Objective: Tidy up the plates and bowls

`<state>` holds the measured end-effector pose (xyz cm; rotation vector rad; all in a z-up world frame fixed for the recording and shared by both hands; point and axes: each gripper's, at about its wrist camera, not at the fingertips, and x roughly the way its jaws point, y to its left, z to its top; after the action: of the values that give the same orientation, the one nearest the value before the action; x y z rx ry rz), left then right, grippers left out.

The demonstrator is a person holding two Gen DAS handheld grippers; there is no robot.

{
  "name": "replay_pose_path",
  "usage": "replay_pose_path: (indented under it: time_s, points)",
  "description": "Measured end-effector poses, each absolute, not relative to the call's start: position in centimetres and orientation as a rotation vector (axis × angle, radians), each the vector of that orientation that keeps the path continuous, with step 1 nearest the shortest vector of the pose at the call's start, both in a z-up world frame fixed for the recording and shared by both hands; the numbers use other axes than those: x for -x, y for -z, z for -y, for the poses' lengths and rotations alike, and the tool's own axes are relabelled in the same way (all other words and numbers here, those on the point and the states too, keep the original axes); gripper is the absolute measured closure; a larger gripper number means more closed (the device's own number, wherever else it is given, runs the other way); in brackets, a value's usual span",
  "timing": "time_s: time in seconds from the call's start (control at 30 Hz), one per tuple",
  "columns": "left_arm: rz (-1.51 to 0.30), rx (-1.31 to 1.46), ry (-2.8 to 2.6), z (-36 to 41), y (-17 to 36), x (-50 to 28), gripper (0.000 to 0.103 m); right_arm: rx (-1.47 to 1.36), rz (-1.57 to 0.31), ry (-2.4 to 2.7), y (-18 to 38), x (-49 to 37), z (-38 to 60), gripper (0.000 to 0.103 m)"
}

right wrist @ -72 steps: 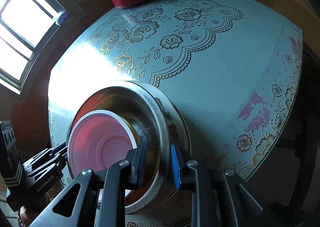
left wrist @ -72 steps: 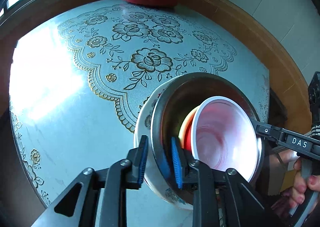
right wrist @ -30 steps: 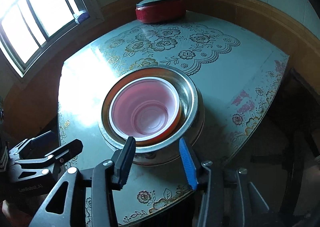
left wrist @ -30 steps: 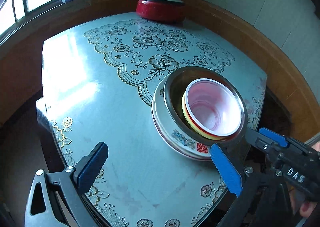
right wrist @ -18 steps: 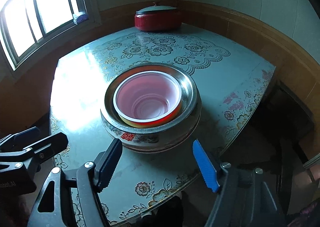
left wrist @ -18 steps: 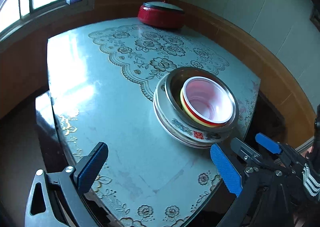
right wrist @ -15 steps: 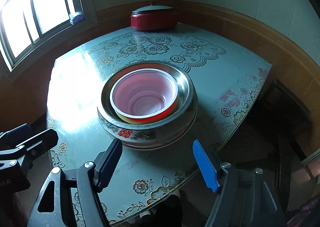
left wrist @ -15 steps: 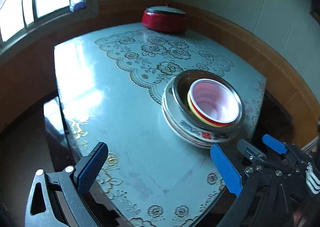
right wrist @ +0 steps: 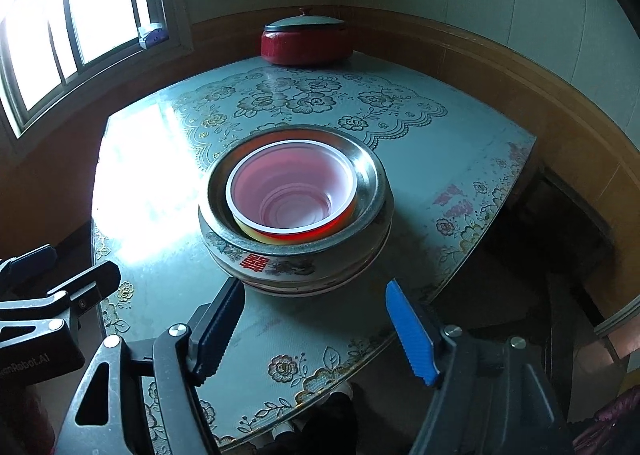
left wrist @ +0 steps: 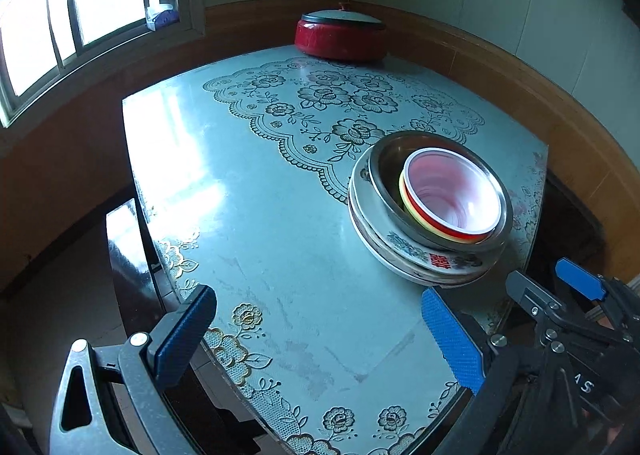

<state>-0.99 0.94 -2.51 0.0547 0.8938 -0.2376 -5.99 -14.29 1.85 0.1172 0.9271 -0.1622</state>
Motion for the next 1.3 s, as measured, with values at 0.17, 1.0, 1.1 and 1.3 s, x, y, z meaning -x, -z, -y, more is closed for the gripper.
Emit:
replay_pose_path:
  time_s: [0.17, 1.0, 1.1, 1.3]
  points:
    - [-0.890, -0.062, 0.233, -0.95, 2.49, 1.13, 0.000, -0.124, -0.926, 0.167, -2.00, 6.05, 14.26, 0.029]
    - [-0.897, -0.062, 0.221, -0.94, 2.43, 1.95, 0.000, -0.117, -0.928, 0.148, -2.21, 6.49, 14.17, 0.029]
    - [-0.896, -0.059, 0.219, -0.84, 2.38, 1.95, 0.000, -0.118, -0.928, 0.150, -2.23, 6.50, 14.18, 0.029]
    - [-0.901, -0.064, 0.222, -0.44, 2.47, 1.75, 0.000, -0.121, -0.926, 0.157, -2.38, 6.33, 14.61, 0.029]
